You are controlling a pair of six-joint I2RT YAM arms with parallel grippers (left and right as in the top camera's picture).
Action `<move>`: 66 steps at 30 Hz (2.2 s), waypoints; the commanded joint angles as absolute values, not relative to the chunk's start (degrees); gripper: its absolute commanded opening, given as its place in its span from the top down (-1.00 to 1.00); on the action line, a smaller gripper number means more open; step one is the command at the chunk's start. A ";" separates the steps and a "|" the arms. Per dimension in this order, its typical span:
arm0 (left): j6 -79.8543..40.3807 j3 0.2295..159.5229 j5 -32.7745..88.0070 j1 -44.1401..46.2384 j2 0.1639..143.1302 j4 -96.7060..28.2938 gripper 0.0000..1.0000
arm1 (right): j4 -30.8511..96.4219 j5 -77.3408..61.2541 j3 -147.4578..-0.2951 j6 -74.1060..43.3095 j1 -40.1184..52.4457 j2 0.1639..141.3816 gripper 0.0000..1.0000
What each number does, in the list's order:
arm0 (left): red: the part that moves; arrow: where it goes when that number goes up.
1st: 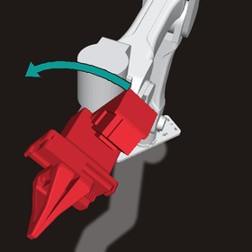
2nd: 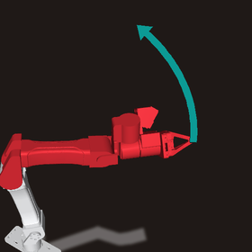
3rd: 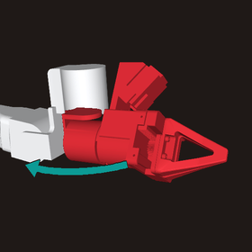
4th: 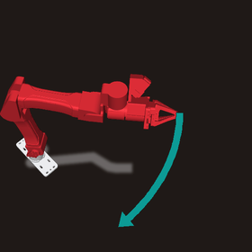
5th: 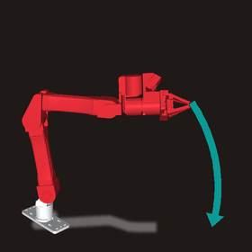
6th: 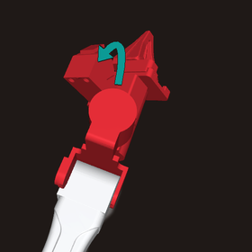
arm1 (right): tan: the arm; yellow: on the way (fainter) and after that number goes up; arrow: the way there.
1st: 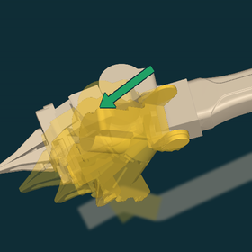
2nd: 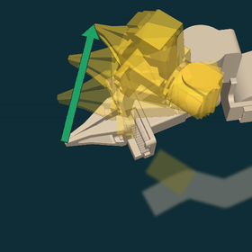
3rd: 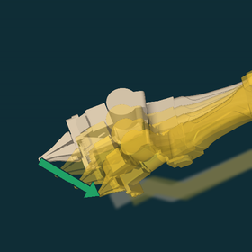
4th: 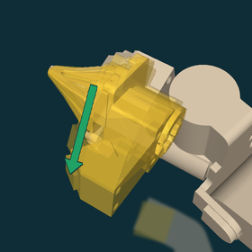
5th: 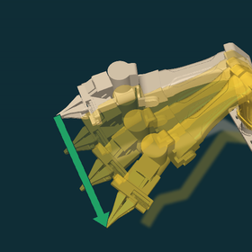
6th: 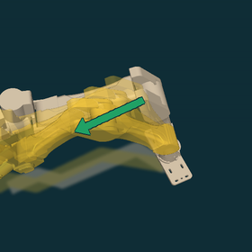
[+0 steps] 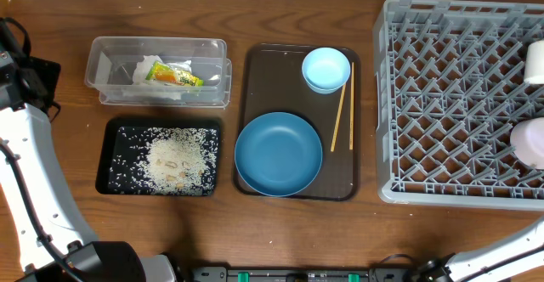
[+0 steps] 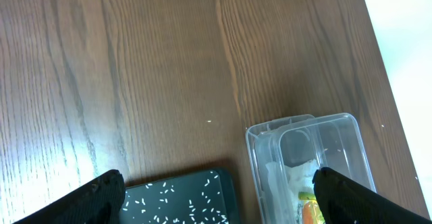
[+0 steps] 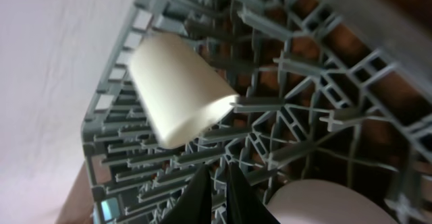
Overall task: Sort waste into correct bins and load items into the dishwasher rack
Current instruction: 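Place the white cup upside down in the rack's right edge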
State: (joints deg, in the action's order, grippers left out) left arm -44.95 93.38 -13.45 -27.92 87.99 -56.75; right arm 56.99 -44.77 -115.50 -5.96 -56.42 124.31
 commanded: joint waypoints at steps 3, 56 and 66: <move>-44.60 93.58 -13.76 -28.12 88.09 -56.95 -0.84 | 56.29 -40.34 -115.39 -8.82 -55.11 118.78 0.84; -44.60 93.58 -13.76 -28.12 88.09 -56.95 -0.84 | 52.56 5.80 -115.33 -15.62 -33.19 122.32 0.87; -44.60 93.58 -13.76 -28.12 88.09 -56.95 -0.83 | 57.76 6.94 -114.63 -15.88 -33.47 122.85 0.98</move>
State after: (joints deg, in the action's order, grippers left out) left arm -44.97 93.38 -13.47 -27.92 87.99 -56.75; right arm 57.41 6.31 -115.20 -15.14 -33.12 123.26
